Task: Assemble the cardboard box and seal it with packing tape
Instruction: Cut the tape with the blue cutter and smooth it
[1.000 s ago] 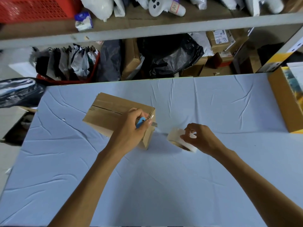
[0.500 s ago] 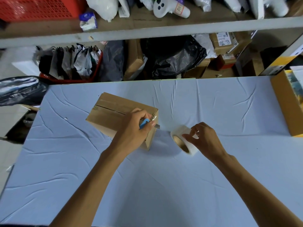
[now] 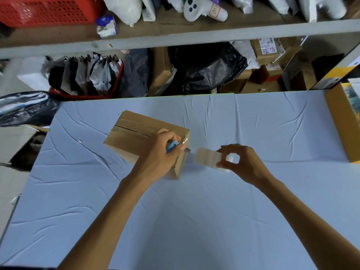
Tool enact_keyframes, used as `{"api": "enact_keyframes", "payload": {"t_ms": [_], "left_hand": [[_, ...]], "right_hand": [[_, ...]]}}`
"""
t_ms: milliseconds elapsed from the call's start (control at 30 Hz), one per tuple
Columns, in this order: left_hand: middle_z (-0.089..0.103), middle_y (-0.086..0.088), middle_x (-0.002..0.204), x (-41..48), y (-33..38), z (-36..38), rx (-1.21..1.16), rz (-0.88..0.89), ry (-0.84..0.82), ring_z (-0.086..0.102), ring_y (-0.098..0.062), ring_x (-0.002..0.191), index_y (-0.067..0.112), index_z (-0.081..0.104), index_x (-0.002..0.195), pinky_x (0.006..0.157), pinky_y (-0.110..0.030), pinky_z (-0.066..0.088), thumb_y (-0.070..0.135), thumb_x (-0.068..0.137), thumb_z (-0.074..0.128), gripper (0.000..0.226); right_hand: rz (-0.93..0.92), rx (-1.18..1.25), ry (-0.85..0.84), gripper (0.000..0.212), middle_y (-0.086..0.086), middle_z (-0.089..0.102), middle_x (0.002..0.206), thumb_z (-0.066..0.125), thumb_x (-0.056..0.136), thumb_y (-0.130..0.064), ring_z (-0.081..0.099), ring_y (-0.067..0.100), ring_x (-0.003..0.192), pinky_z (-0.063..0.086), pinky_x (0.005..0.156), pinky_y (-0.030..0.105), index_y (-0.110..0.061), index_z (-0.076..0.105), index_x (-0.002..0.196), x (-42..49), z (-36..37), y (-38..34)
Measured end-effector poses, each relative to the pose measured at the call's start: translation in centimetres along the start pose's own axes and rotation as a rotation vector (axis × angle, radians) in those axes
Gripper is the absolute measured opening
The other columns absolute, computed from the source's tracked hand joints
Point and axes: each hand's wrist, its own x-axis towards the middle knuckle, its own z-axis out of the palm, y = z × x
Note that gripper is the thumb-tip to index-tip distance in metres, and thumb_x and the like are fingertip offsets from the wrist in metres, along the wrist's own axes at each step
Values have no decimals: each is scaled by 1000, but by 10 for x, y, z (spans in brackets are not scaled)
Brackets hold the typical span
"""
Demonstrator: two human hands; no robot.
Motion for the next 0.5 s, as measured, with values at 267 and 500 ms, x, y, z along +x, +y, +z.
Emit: {"api": "enact_keyframes", "payload": {"t_ms": [267,500], "left_hand": [[58,-3,104,1,3,1,-9,-28,-12,56,-12,85,12,55,82,60,-1,41,22,89,63,14],[57,-3,103,1,3,2,3,-24,-4,56,-11,85,13,55,80,62,-1,40,20,88,64,14]], "right_hand": [[-342,-536,-189,14,-4,69,110,78,75,-20,67,21,91,51,72,25,-14,66,74,2,1,26],[-358,-784,-428,30,-4,55,128,55,94,-35,57,16,114,45,92,27,-14,71,108,-22,-1,43]]}}
